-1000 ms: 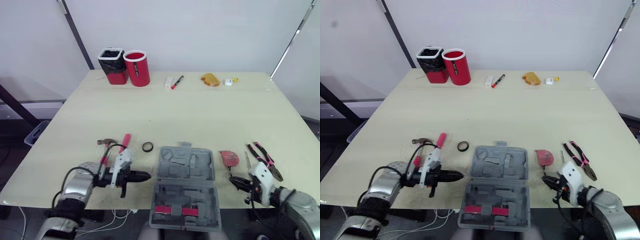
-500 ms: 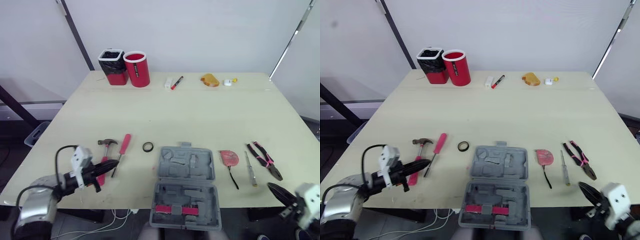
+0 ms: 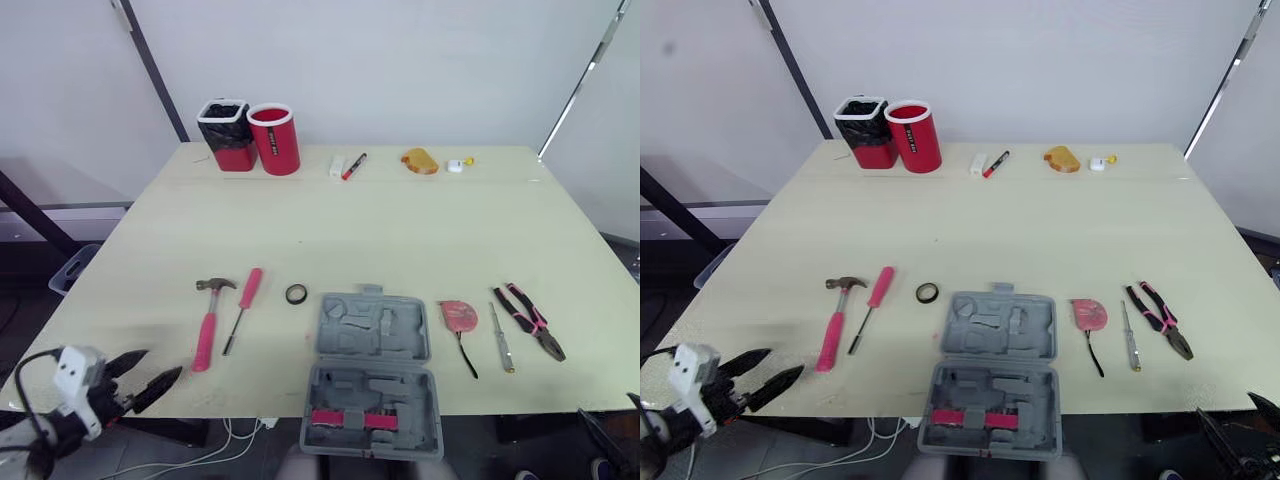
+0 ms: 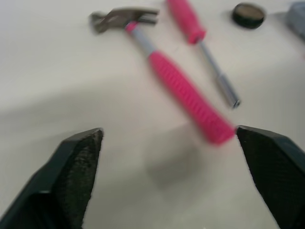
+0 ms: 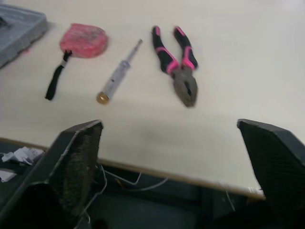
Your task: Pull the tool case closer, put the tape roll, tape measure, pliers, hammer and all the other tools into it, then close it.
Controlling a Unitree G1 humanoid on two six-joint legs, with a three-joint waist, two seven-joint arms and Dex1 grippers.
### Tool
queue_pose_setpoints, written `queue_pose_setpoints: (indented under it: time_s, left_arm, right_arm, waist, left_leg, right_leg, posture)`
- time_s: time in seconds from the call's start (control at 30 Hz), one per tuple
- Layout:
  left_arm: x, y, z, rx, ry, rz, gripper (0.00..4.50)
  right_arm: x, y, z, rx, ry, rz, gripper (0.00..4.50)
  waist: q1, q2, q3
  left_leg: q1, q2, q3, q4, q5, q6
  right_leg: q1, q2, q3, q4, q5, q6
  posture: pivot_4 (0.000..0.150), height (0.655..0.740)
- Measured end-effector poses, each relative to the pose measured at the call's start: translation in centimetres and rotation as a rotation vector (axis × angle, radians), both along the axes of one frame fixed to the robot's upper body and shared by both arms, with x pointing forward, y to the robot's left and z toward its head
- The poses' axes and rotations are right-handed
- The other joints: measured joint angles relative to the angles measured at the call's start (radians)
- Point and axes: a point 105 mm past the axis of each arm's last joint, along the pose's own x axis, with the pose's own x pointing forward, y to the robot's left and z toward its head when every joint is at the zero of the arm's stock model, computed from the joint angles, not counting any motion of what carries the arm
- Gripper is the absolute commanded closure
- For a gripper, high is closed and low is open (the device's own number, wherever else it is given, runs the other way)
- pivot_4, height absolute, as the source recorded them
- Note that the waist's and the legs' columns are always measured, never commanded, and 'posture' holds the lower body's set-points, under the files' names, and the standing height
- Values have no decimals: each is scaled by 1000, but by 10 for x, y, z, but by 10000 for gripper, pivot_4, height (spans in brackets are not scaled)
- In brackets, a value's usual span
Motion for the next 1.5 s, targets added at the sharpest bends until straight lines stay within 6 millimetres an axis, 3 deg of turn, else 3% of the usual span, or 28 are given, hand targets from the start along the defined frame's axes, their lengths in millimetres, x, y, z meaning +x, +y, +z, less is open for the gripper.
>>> queue_pose_setpoints:
  time_s: [0.23, 0.37, 0.5, 0.53, 0.67, 0.7, 0.83, 1.03, 1.3, 1.5]
  left_arm:
    - [-5, 2, -4, 0, 13, 19, 379]
    - [10, -2, 5, 6, -26, -10, 379]
    - [28, -13, 17, 134, -25, -145, 379]
    - [42, -21, 27, 173, -58, -200, 379]
    - [65, -42, 42, 236, -75, -325, 379]
    - [77, -55, 54, 283, -94, -404, 379]
    - [92, -71, 66, 396, -76, -528, 379]
    - [112, -119, 76, 601, -12, -847, 379]
    - [128, -154, 80, 876, 73, -1096, 379]
    - [144, -181, 82, 1037, 73, -1179, 379]
  right_arm:
    - [4, -2, 9, -1, -7, 3, 208]
    - [17, 3, 19, -11, -20, 54, 208]
    - [31, 22, 33, 44, -31, 158, 208]
    - [38, 37, 40, 77, -39, 226, 208]
    - [55, 61, 54, 118, -56, 347, 208]
    - [66, 78, 67, 139, -96, 422, 208]
    - [74, 97, 75, 177, -89, 525, 208]
    - [92, 127, 86, 150, -135, 718, 208]
    - [101, 137, 75, 77, -133, 838, 208]
    - [102, 142, 68, 63, -124, 882, 208]
  waist:
    - [1, -1, -1]
    - [2, -1, -1]
    - [3, -1, -1]
    - [5, -1, -1]
    - [5, -2, 0]
    - [5, -3, 0]
    - [4, -2, 0]
    - [5, -3, 1]
    - [3, -3, 2]
    - [3, -3, 2]
  left_leg:
    - [0, 0, 0, 0, 0, 0]
    - [0, -1, 0, 0, 0, 0]
    - [-1, -1, 0, 0, 0, 0]
    - [-1, -1, 0, 0, 0, 0]
    - [-2, -2, 0, 1, 0, 0]
    - [-2, -2, 1, 1, 0, 0]
    - [-3, -4, 2, 1, 0, 0]
    - [-4, -5, 4, 1, 0, 0]
    - [-5, -5, 3, 1, 0, 0]
    - [-5, -5, 3, 1, 0, 0]
  right_leg:
    - [0, -3, -2, 0, 0, 0]
    - [0, -4, -3, 0, 0, 0]
    - [0, -3, -3, 0, 1, -1]
    - [0, -2, -4, 0, 2, -2]
    - [0, 3, -6, 0, 2, -2]
    - [0, 3, -6, 0, 2, -1]
    - [0, 6, -6, -1, 3, -2]
    - [0, 9, -7, -2, 5, 1]
    - [0, 11, -5, -1, 5, 2]
    - [0, 12, -4, -1, 5, 2]
  posture:
    - [1500, 7400]
    - [1500, 7400]
    - [1500, 7400]
    - [1500, 7400]
    - [1500, 7400]
    - [1500, 7400]
    - [1500, 7400]
    - [1500, 7400]
    - [1500, 7400]
    - [1500, 7400]
